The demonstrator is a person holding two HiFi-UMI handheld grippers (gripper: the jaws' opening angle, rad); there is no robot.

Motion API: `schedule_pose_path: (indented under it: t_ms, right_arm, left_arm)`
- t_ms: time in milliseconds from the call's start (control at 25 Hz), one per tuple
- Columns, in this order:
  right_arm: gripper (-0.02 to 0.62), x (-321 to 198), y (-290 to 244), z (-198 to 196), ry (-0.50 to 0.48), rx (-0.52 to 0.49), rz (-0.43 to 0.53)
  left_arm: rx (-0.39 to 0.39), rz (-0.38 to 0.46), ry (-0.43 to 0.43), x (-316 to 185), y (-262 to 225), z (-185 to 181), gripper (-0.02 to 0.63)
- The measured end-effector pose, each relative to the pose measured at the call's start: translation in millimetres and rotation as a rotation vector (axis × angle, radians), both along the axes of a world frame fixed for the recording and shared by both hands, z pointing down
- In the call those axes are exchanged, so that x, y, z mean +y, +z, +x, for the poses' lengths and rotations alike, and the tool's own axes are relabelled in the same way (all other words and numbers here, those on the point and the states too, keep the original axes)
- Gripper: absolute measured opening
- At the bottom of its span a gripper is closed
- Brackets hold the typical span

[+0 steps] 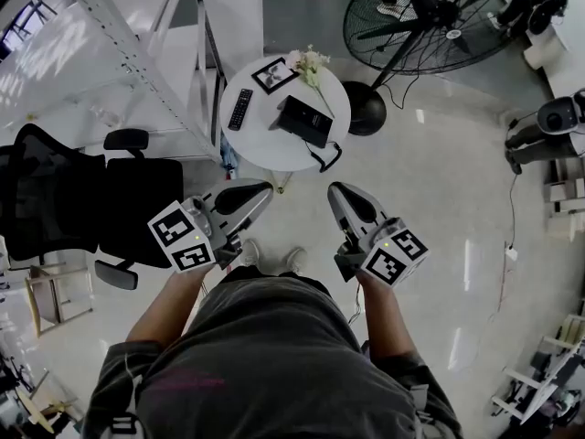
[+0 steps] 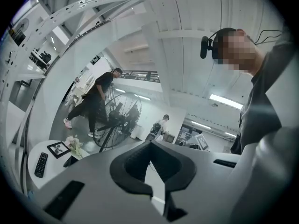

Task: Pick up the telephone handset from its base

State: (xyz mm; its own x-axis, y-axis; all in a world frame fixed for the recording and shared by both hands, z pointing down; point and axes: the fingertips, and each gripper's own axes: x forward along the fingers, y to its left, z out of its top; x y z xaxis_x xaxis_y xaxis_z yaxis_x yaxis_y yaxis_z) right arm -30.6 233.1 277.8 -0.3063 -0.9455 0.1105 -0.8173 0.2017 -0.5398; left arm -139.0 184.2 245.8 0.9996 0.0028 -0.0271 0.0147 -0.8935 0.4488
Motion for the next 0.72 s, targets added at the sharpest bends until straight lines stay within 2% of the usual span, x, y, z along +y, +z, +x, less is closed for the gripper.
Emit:
schedule_pose_path:
  t_ms: [720]
  right_arm:
    - [0.021, 30.4, 3.6, 62.4, 0.027, -0.064, 0.028]
  left_arm:
    - [-0.022, 0.037, 0.018, 33.6, 0.2, 59.6, 0.014]
